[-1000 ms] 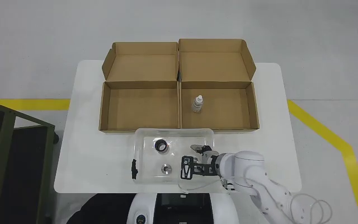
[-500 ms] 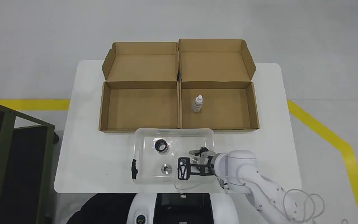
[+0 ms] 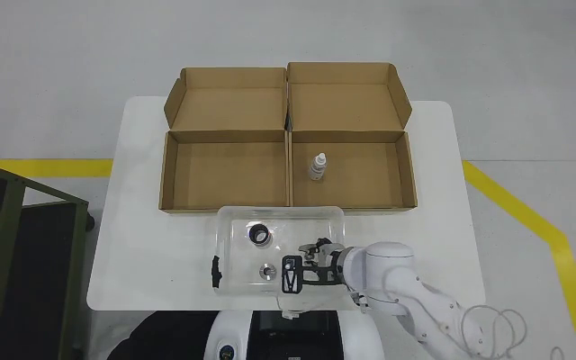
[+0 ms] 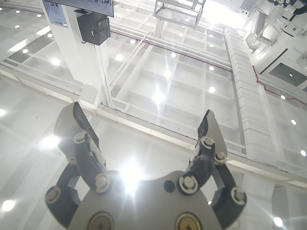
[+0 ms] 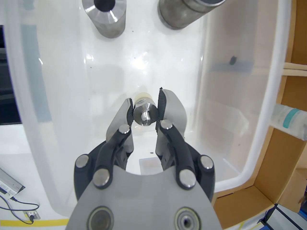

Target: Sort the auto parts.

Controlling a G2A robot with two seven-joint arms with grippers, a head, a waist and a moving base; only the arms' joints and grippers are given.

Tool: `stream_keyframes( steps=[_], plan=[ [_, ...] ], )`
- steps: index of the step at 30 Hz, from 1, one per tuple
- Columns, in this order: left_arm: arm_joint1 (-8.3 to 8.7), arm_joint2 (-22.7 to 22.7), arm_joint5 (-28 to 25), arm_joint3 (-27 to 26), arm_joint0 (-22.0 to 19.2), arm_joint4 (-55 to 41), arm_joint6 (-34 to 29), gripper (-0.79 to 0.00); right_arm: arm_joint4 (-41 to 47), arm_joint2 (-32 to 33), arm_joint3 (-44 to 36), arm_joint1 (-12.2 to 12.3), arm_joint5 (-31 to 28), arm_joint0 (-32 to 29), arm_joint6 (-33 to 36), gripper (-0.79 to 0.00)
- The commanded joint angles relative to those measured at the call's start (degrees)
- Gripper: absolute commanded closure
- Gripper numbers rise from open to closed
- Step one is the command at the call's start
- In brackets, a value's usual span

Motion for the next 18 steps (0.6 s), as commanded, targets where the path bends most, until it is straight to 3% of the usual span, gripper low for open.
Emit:
stream_keyframes(
  steps=[1, 6, 12, 18],
  plan=[
    [0.00, 0.00, 0.00, 0.00, 0.00, 0.00, 0.00, -0.785, 0.50, 0.70, -1.09, 0.13, 0.22, -0.27, -1.79, 0.000],
    [0.00, 0.00, 0.00, 0.00, 0.00, 0.00, 0.00, -0.785, 0.54, 2.99, -2.56, 0.40, 1.63, -0.90, -10.81, 0.000],
    [0.00, 0.00, 0.00, 0.00, 0.00, 0.00, 0.00, -0.785, -3.19, 6.42, -3.53, 0.72, 8.71, -4.23, -26.76, 0.000],
    [0.00, 0.00, 0.00, 0.00, 0.00, 0.00, 0.00, -0.785, 2.89, 9.79, -1.25, 0.84, 11.43, -7.54, -42.99, 0.000]
  ],
)
